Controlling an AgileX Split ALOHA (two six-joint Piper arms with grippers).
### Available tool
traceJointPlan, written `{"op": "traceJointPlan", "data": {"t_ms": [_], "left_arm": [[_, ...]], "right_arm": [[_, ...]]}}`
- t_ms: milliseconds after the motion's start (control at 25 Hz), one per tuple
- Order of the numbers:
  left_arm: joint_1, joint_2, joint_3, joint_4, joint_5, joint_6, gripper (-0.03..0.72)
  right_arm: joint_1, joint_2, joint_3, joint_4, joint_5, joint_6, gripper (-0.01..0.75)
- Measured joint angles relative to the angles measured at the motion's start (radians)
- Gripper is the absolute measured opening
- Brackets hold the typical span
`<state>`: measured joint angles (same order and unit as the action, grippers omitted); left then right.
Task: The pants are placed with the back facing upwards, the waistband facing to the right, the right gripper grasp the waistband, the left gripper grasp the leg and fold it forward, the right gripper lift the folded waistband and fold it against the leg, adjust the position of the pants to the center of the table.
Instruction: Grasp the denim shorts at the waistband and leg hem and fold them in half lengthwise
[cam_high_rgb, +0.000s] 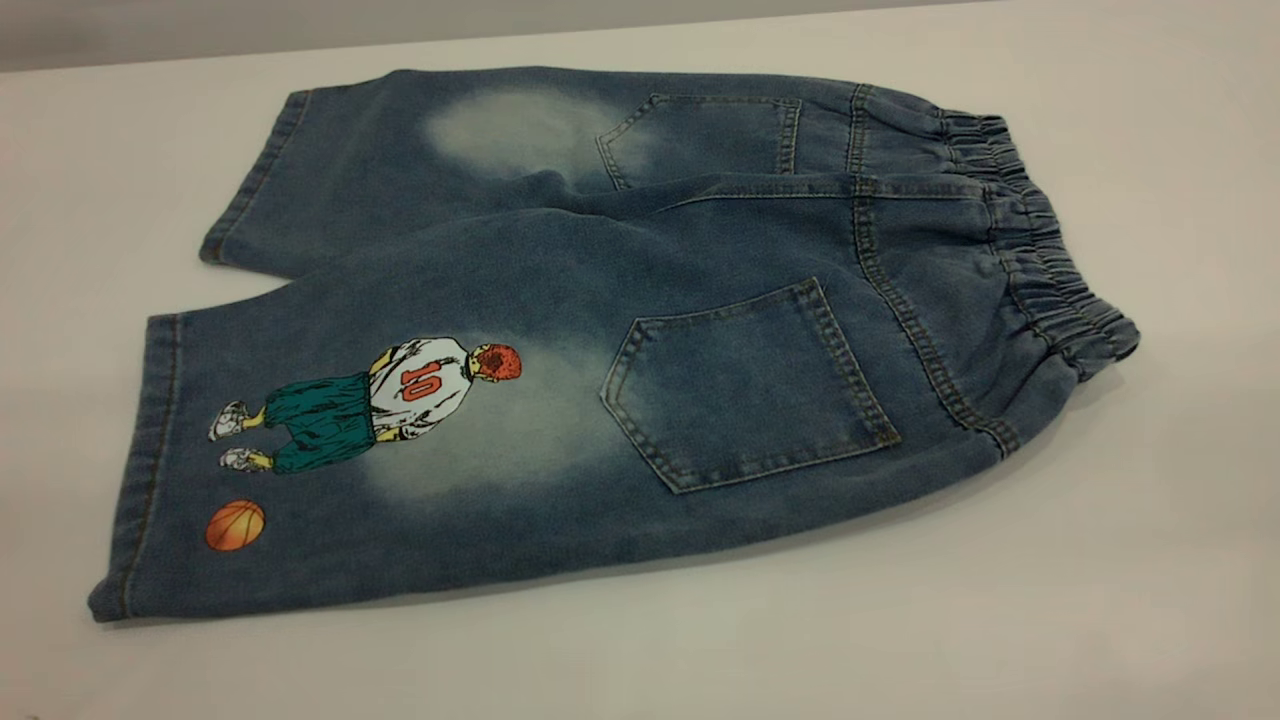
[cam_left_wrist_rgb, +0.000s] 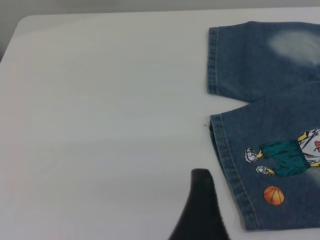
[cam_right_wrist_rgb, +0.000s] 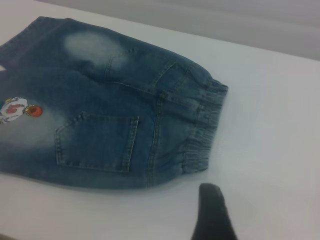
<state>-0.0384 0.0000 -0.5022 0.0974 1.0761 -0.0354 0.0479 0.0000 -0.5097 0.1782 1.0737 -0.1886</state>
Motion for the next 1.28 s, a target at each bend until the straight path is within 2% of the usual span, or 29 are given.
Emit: {"op": "traceJointPlan", "data": {"t_ms": [1000, 1280], "left_arm": [[0.0, 0.005, -0.009, -0.023, -0.006, 0.026, 0.53], [0.0, 0.207, -0.113, -0.067, -0.192, 0.042, 0.489]], "right_arm": [[0.001, 0.0, -0.007, 0.006, -0.006, 0.003, 0.401], [0.001, 0.11, -0.105, 0.009, -0.122, 0.09, 0.401]]}}
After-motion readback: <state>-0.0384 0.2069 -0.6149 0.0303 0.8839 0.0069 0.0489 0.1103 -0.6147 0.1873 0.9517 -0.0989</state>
